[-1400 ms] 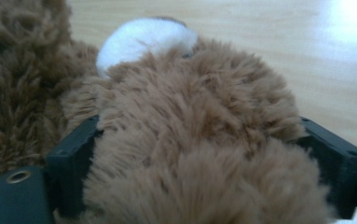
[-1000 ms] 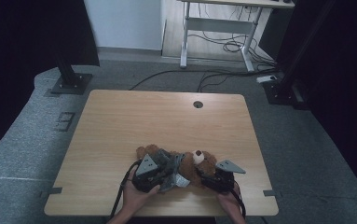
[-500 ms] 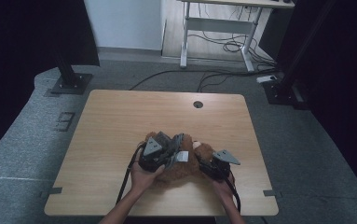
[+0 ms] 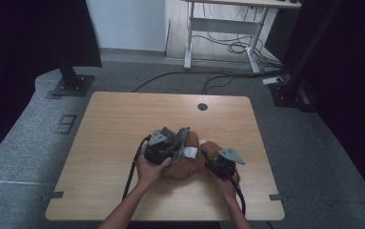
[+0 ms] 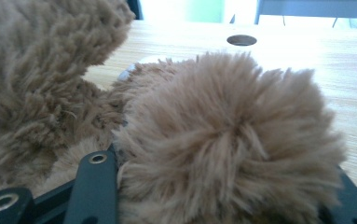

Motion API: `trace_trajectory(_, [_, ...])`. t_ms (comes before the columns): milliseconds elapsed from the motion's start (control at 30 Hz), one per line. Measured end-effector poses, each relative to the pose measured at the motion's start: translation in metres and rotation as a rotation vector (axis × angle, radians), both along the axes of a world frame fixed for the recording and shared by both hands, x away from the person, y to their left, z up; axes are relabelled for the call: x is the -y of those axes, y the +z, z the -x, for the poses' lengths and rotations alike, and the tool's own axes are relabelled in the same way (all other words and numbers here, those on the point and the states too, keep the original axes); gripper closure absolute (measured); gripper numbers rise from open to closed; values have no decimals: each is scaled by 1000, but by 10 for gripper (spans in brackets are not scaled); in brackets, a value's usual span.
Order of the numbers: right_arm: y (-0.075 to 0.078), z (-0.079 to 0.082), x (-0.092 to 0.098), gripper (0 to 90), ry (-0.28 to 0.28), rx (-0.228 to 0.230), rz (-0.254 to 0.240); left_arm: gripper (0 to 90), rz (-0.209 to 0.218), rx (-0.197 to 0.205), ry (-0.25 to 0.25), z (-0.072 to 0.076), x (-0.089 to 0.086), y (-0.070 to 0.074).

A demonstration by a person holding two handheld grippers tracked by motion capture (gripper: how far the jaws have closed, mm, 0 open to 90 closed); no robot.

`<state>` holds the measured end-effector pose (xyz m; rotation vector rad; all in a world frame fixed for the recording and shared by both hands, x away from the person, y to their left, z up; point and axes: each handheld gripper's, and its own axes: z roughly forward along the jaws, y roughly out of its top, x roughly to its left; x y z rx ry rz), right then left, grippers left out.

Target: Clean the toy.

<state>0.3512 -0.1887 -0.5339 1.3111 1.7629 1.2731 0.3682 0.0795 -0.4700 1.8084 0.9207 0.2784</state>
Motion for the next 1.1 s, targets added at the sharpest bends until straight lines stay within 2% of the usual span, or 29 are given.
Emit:
trace_trajectory(33, [0, 0, 0, 469, 0, 0, 0, 770, 0, 0, 0, 0, 0, 0])
trace_trajectory(67, [-1, 2, 2, 471, 5, 2, -4, 769, -5, 15, -28, 12, -3, 9])
trace_trajectory(100, [-1, 2, 2, 471, 5, 2, -4, 769, -5, 15, -28, 12, -3, 9])
trace_trajectory(167, [-1, 2, 3, 471, 5, 3, -11, 770, -32, 14, -90, 31, -2, 14])
trace_trajectory(200, [-1, 2, 3, 471, 5, 3, -11, 770, -32, 14, -90, 31, -2, 14])
trace_trajectory(233, [-1, 2, 3, 471, 3, 0, -11, 771, -38, -7, -128, 43, -2, 11])
trace_trajectory(267, [-1, 1, 3, 471, 3, -2, -14, 771, -38, -7, -128, 43, -2, 11])
trace_trajectory(367, [0, 0, 3, 471, 2, -3, -15, 774, -50, -85, -202, 54, 1, -5])
trace_trajectory(433, [0, -2, 3, 471, 2, -2, -19, 776, -57, -118, -222, 55, 3, -14])
trace_trajectory(500, [0, -2, 3, 471, 4, 1, -18, 777, -62, -129, -225, 53, 6, -20])
trace_trajectory(533, [0, -3, 3, 471, 5, 2, -18, 778, -78, -129, -230, 52, 9, -23])
trace_trajectory(567, [1, -5, 4, 471, 5, 10, -31, 779, -124, -111, -223, 51, 14, -27])
trace_trajectory(633, [1, -7, 5, 471, 2, 11, -36, 780, -131, -104, -209, 48, 17, -30])
trace_trajectory(733, [1, -13, 5, 474, -11, 27, -40, 784, -125, -109, -173, 34, 18, -34])
trace_trajectory(767, [0, -18, 8, 474, -15, 38, -55, 785, -124, -127, -164, 26, 20, -37])
trace_trajectory(867, [0, -20, 11, 472, -5, 41, -70, 783, -106, -144, -161, 22, 19, -37])
trace_trajectory(967, [-1, -19, 15, 470, 28, 42, -71, 779, -59, -126, -176, 26, 12, -25])
trace_trajectory(1000, [-2, -17, 17, 470, 40, 45, -72, 778, -42, -106, -170, 28, 10, -19])
trace_trajectory(1033, [-4, -13, 20, 472, 60, 48, -76, 777, -19, -63, -154, 30, 5, -7])
trace_trajectory(1067, [-4, -13, 20, 472, 60, 48, -76, 776, -19, -63, -154, 30, 5, -7])
trace_trajectory(1100, [-5, -7, 23, 473, 83, 53, -82, 776, -7, -9, -108, 28, 1, 10])
